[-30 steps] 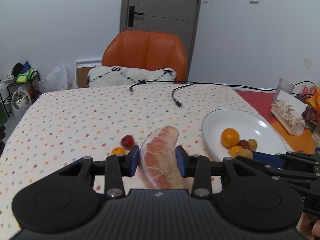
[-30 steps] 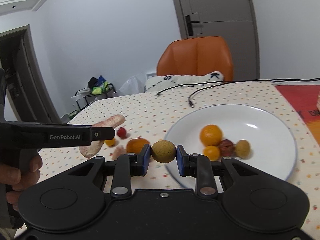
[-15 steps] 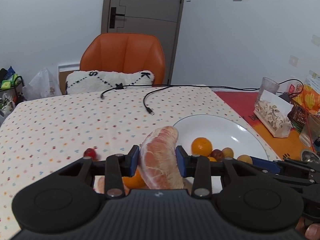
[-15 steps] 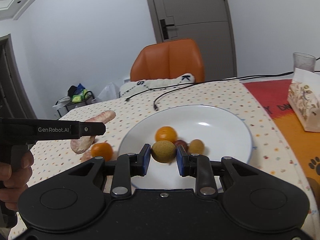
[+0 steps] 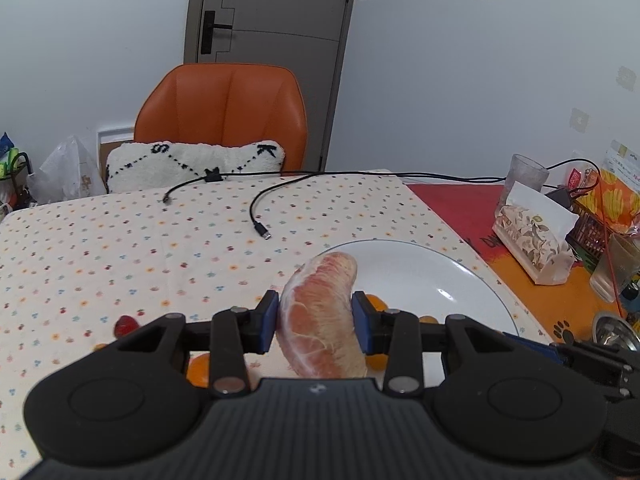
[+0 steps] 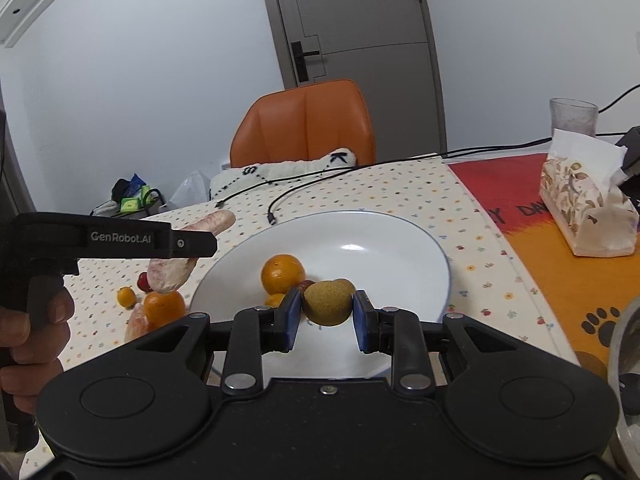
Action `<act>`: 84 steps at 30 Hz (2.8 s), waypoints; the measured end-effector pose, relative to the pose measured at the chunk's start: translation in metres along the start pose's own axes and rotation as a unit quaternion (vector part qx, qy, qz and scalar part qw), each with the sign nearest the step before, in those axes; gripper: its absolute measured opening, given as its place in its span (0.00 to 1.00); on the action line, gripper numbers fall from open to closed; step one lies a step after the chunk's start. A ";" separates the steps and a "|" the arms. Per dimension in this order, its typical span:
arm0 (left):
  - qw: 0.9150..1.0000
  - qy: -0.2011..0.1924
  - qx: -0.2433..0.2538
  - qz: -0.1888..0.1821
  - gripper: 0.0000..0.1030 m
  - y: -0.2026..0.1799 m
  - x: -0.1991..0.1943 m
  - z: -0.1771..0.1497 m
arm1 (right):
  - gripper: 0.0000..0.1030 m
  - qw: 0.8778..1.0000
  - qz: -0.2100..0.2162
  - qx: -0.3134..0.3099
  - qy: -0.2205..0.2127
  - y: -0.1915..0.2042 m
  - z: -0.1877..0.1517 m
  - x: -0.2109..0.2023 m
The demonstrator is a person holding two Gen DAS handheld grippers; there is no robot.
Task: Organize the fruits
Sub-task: 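Lift and carry the brown fruit and pomelo segment over the white bowl, then open both grippers to drop the fruit and pomelo segment into the bowl, then withdraw both grippers from the bowl toward the remaining fruit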
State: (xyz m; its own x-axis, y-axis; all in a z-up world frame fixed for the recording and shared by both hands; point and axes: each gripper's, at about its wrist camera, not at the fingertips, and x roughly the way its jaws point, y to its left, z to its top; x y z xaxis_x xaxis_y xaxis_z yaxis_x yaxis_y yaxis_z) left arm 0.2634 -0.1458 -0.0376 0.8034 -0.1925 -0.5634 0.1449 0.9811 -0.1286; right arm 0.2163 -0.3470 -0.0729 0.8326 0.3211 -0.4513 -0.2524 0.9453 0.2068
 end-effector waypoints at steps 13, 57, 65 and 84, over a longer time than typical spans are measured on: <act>1.000 0.011 -0.016 0.005 0.59 0.003 -0.003 -0.001 | 0.28 1.000 -0.021 0.011 -0.003 -0.012 -0.002 -0.001; 0.997 -0.006 -0.019 0.068 0.86 0.078 -0.095 -0.055 | 0.68 0.999 0.036 -0.023 -0.007 0.067 -0.016 -0.042; 0.997 -0.007 -0.025 0.066 0.86 0.093 -0.109 -0.070 | 0.68 0.998 0.057 -0.025 0.001 0.086 -0.021 -0.043; 0.995 -0.012 -0.058 0.078 0.86 0.139 -0.126 -0.080 | 0.67 0.994 0.098 -0.048 0.021 0.137 -0.027 -0.022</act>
State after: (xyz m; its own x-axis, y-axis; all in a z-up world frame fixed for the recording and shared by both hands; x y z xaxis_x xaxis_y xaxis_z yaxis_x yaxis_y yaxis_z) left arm 0.1361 0.0131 -0.0496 0.8243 -0.0366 -0.5649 -0.0493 0.9895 -0.1362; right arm 0.1495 -0.2230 -0.0583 0.7418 0.4992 -0.4478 -0.4550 0.8652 0.2108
